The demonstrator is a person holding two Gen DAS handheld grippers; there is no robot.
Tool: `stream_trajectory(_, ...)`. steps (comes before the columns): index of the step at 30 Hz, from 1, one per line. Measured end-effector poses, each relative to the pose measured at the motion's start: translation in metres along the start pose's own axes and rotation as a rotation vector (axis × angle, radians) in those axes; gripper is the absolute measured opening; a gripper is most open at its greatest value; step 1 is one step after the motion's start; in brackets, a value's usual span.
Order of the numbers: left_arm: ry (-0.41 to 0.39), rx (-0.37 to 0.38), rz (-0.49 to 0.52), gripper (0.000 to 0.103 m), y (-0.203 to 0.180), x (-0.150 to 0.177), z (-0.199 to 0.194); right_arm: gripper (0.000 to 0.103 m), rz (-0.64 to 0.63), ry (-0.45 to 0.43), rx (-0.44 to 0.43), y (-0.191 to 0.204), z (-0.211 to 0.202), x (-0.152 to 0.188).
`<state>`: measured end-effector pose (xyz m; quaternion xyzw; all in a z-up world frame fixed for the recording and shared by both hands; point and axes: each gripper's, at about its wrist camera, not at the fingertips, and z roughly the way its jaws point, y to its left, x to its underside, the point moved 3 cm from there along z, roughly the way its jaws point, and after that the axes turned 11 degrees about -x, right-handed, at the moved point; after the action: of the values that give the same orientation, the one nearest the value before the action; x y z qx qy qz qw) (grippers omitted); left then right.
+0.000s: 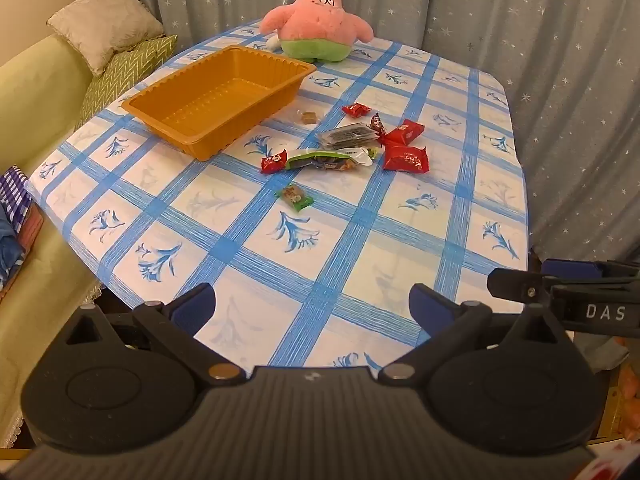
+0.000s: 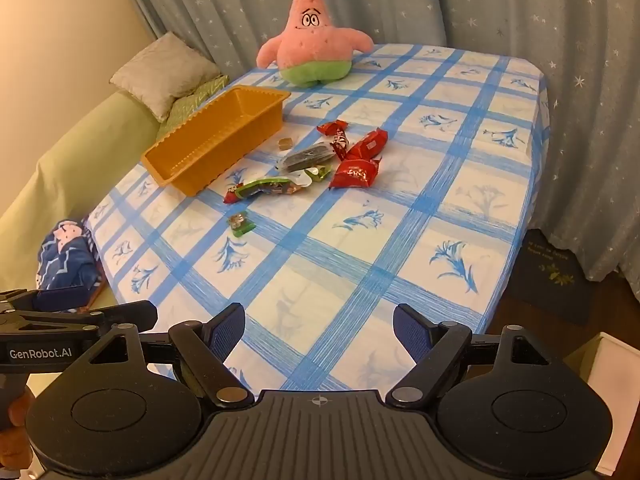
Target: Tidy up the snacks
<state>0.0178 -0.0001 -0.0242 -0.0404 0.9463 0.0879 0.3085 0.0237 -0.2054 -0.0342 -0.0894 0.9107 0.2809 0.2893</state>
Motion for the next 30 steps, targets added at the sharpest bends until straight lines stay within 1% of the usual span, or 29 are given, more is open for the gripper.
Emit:
stream_trajectory(5,0.002,0.012,-0.004,0.103,-0.0001,0.0,-0.0004,0.081,-0.001,-0.002,0.001,0.0001,-0.0013,-0.0004)
stream_trajectory(30,0.004,0.009,-0.011,0.103,0.0031,-0.0017,-0.0048,0.081,-0.009,-0.001,-0.003,0.004,0.0008,-0.0016)
